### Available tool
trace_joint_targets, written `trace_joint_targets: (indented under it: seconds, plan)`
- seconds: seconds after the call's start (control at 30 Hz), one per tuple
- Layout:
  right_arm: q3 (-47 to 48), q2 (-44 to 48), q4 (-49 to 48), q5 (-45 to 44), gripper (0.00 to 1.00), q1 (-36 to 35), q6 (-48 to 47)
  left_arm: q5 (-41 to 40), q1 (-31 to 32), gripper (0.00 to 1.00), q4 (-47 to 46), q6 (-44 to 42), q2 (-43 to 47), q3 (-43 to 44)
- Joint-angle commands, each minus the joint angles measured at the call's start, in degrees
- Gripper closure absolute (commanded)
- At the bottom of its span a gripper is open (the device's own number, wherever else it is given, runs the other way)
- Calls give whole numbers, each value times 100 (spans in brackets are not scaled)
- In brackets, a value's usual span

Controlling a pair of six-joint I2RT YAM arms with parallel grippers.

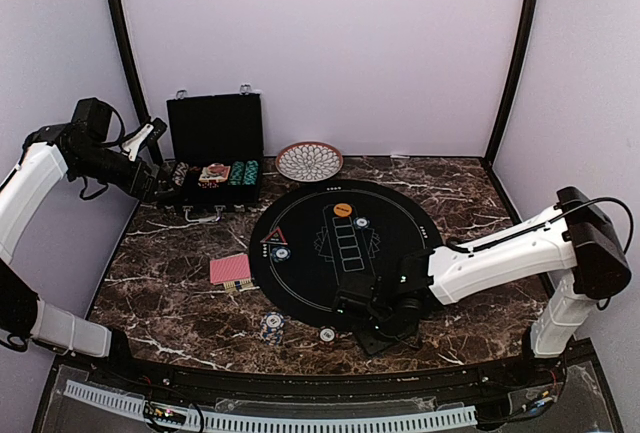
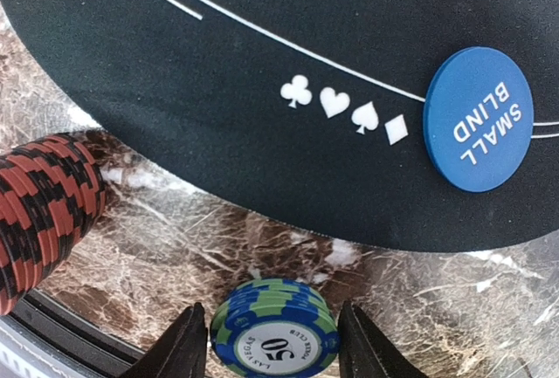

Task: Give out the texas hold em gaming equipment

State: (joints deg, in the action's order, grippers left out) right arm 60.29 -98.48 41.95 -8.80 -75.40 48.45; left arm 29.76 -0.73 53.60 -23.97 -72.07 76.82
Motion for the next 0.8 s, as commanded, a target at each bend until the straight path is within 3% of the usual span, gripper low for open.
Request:
trace_joint_targets:
  seconds: [0.0,0.4,0.77]
  plan:
    - [-73,-66,-85,3,49,-67,-3,70,29,1,126,-38,166,27]
    - [150,127,194,-73,73,-79,25,86,29,1,118,-38,159,22]
    - [966,430,1046,-532,83,82,-73,112,29,1,107,-30,171,-20]
